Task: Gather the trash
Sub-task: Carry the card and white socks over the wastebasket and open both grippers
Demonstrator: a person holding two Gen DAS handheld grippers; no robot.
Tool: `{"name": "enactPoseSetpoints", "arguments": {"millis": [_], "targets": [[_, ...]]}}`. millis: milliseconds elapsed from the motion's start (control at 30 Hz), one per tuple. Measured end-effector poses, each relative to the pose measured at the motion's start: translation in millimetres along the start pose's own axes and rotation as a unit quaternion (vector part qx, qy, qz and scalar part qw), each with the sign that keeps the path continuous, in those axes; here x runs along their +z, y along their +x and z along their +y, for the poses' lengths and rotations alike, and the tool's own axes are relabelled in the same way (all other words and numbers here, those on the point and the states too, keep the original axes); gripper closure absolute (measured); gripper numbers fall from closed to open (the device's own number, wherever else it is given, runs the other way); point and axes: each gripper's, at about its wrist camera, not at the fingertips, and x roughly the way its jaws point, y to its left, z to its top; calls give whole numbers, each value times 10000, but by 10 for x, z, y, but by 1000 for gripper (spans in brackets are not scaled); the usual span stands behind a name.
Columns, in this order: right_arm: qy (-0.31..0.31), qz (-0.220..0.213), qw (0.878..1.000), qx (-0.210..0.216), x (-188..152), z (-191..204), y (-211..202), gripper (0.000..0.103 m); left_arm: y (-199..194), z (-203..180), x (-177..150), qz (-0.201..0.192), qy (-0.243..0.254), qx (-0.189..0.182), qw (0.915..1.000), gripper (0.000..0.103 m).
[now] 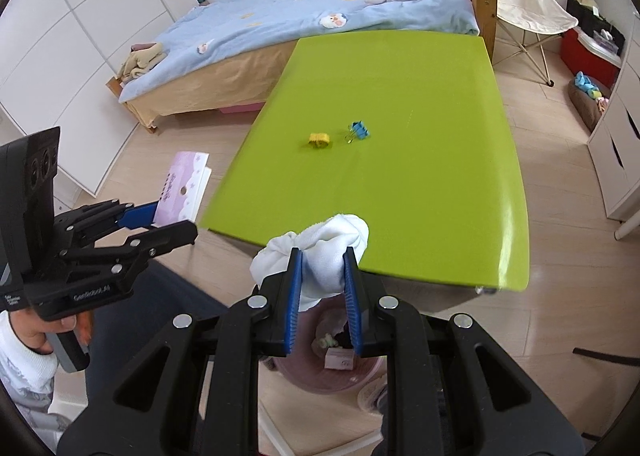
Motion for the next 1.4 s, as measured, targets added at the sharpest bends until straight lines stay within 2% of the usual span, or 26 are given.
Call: {"name": "enactPoseSetpoints", "arguments": {"millis": [333,667,767,833,867,900,967,1200,1267,1333,1367,1400], "targets": [[-43,209,9997,119,-487,118,-154,83,-148,-115,-296,55,-45,-221,9997,60],[-101,356,9986,370,-545,185,-76,82,-170,-173,-424,121,8,-245,9996,60],[-66,416,9982,438,-535,166,-48,73,-183,-177,-424,108,41,-259,9996,60],[-11,391,9984,412,-537,134,-43,50,-175,-177,-422,117,58,-270,9995,60],[26,358,9985,422,-545,126,-56,32,-175,-181,-427,121,67,-276,9995,60],[67,306,9985,438,-548,112,-77,22,-178,-190,-435,126,81,-281,9995,60],[113,233,9988,404,-555,91,-114,15,-170,-208,-445,144,112,-305,9994,60],[289,13,9993,235,-542,-6,-262,9,-124,-310,-472,262,256,-443,9983,60],[327,-23,9992,222,-533,-26,-293,9,-107,-343,-488,304,320,-488,9978,57],[353,-54,9991,225,-533,-49,-312,9,-91,-358,-488,314,328,-539,9975,49],[365,-65,9991,225,-533,-57,-317,8,-85,-365,-484,303,324,-545,9975,40],[380,-69,9990,227,-530,-64,-318,8,-82,-365,-485,285,317,-554,9976,24]]}}
